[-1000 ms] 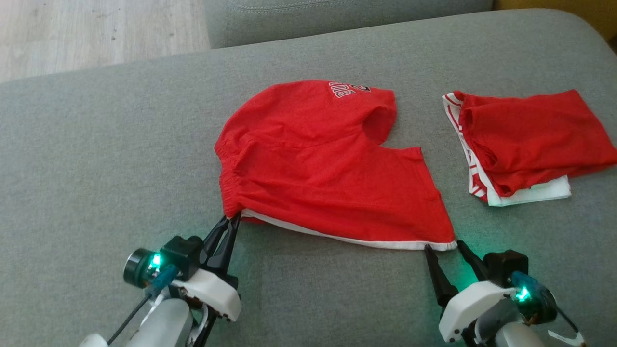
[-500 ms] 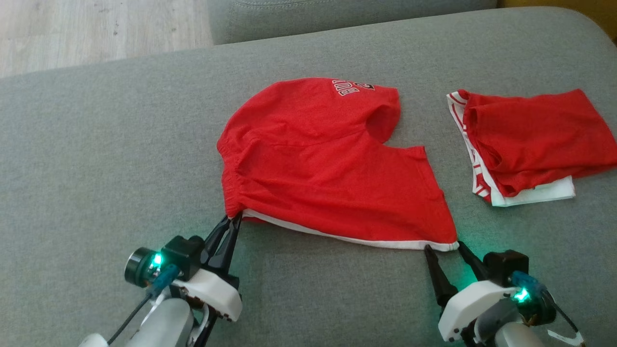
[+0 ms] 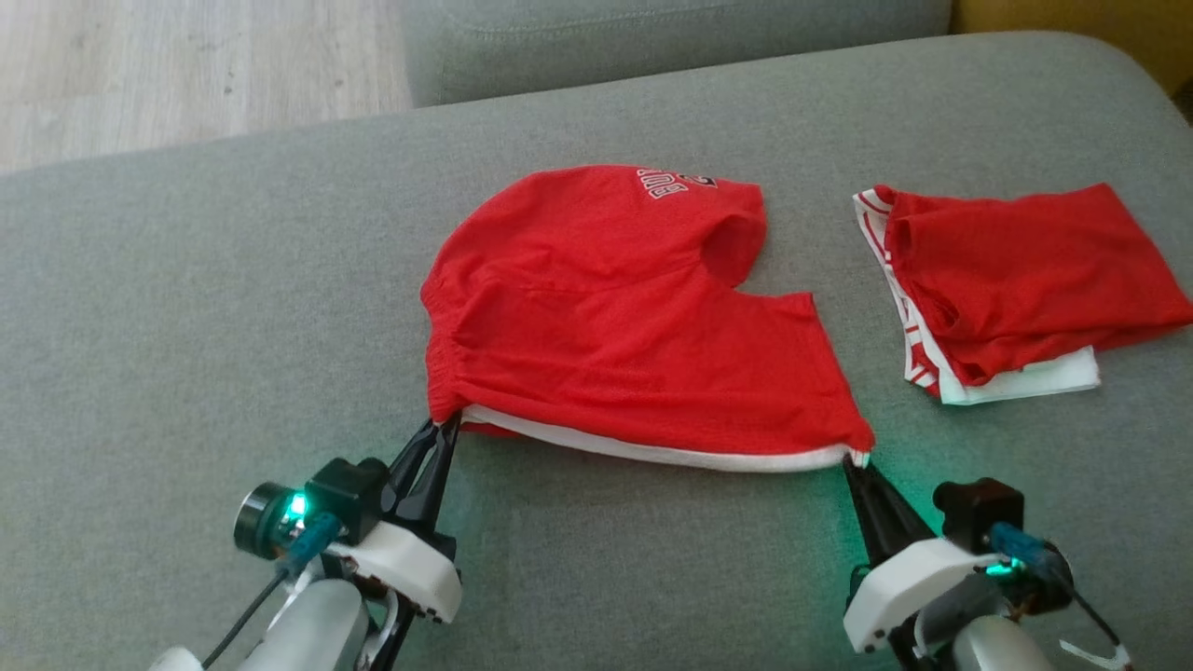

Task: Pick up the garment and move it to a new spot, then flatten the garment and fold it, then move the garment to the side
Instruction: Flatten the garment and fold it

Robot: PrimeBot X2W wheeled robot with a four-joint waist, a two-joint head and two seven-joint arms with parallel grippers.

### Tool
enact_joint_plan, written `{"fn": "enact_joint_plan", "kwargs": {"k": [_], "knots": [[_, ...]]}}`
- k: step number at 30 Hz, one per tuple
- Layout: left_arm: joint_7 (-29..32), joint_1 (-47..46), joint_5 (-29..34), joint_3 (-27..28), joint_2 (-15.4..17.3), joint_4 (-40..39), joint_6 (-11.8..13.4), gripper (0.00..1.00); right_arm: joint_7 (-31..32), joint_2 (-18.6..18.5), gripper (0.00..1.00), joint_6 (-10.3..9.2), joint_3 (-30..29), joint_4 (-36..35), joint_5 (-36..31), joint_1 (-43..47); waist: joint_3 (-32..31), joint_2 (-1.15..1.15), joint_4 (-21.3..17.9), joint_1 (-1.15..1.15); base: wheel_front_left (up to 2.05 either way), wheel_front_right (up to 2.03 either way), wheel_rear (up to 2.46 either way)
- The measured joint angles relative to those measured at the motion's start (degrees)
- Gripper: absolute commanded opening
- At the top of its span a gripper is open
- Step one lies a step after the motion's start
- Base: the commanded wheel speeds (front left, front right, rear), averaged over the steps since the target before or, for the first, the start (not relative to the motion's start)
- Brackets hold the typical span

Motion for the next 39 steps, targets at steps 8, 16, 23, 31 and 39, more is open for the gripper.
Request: {"fn": "enact_joint_plan", "kwargs": {"k": [8, 16, 23, 31, 39], "knots": [[0.3, 0.0, 0.0, -0.5, 1.8, -1.6, 0.0, 0.0, -3.1, 0.0, 0.0, 0.0, 0.1, -6.1, -2.8, -2.8, -2.5, 0.0, 0.1, 0.0, 0.0, 0.0, 0.0], [4.0, -2.8, 1.1, -1.6, 6.9, -8.5, -0.9, 0.0, -2.0, -2.4, 0.0, 0.0, 1.4, -12.2, -3.5, -10.2, -5.8, 0.0, 0.7, 0.0, 0.0, 0.0, 0.0], [9.5, -11.9, 0.8, -0.3, 9.8, -16.9, -1.4, 0.0, 0.4, -6.2, 0.0, 0.0, 2.1, -18.0, -1.6, -18.6, -8.5, 0.0, 1.1, 0.0, 0.0, 0.0, 0.0], [17.8, -13.8, -4.3, 4.7, 12.2, -29.1, 1.3, 0.0, 5.3, -8.0, 0.0, 0.0, 1.2, -28.1, 1.1, -21.3, -11.5, 0.0, 0.9, -0.01, 0.0, 0.0, 0.0], [26.0, 0.2, -8.4, 6.0, 16.7, -45.5, 4.6, 0.0, 10.9, -7.1, 0.0, 0.0, -1.7, -38.4, 0.8, -10.4, -10.7, 0.0, 0.5, -0.01, 0.0, 0.0, 0.0]]}}
